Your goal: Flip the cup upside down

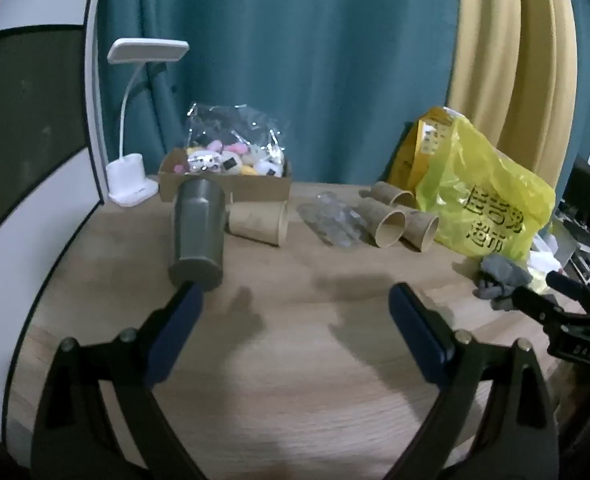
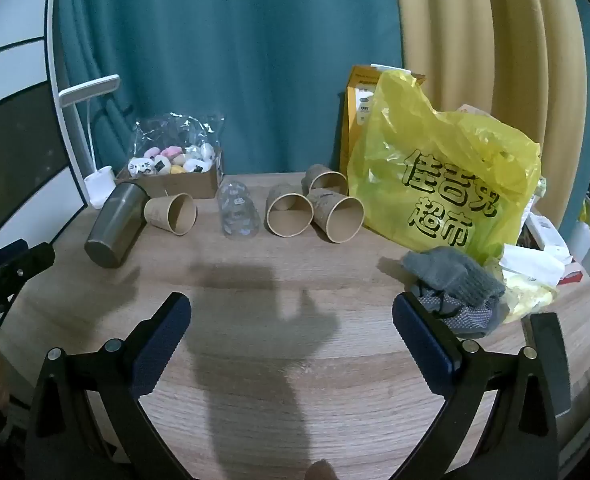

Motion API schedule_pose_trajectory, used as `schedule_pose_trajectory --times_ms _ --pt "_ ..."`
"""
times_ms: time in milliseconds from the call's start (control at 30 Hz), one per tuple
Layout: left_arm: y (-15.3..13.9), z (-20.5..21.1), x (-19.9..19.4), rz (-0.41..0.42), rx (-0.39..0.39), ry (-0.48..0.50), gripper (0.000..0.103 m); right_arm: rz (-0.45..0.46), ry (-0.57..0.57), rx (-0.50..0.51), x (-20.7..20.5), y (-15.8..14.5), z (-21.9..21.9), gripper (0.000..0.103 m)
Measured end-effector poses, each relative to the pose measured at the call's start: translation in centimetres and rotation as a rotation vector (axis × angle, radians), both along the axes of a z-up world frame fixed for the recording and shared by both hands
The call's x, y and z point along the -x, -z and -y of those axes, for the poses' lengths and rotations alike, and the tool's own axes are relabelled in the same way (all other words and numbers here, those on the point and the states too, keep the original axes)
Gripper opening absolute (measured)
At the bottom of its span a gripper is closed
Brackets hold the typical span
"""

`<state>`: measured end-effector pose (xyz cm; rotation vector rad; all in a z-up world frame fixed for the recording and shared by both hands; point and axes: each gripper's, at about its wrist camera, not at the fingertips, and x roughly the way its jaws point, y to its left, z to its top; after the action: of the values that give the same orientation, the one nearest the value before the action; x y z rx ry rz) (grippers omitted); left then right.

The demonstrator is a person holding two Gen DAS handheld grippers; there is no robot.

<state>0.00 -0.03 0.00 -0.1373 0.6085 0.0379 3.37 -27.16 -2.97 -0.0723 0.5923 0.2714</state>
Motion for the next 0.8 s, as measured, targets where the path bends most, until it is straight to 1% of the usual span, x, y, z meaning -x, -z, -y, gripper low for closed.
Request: schedule_pose_trajectory --times_ms 100,133,233,267,300,433,800 --pt "-0.02 0.42 -0.14 0.002 -0.014 0.012 0.095 -0.008 -0.002 -0.017 0.02 -0.06 -0.02 0.102" --pt "0.0 -0.41 0.24 0.016 0.034 0.009 0.095 -0.017 -0.002 -0.021 -0.06 -0.03 -0.01 0.102" --pt "0.07 0.2 0.13 0.008 0.014 0.015 0.095 -0.013 -0.002 -0.017 -0.04 -0.06 -0.06 0.102" --pt "0.13 0.16 -0.2 0.002 0.016 0.016 0.095 -0.013 -0.002 -0.017 -0.06 -0.05 -0.05 0.102" --pt "0.16 -0.2 0.29 0.018 0.023 0.019 0.095 -0.012 -0.002 -0.015 -0.05 -0.06 -0.07 0.102" --pt "-0.09 0.11 0.35 0.016 0.011 0.018 0.095 -0.013 -0.003 -0.012 0.04 -0.13 -0.13 0.102" --pt "-0.13 -0.23 0.35 0.018 0.014 0.022 0.095 -0.008 -0.006 -0.013 0.27 -0.36 -0.11 0.102"
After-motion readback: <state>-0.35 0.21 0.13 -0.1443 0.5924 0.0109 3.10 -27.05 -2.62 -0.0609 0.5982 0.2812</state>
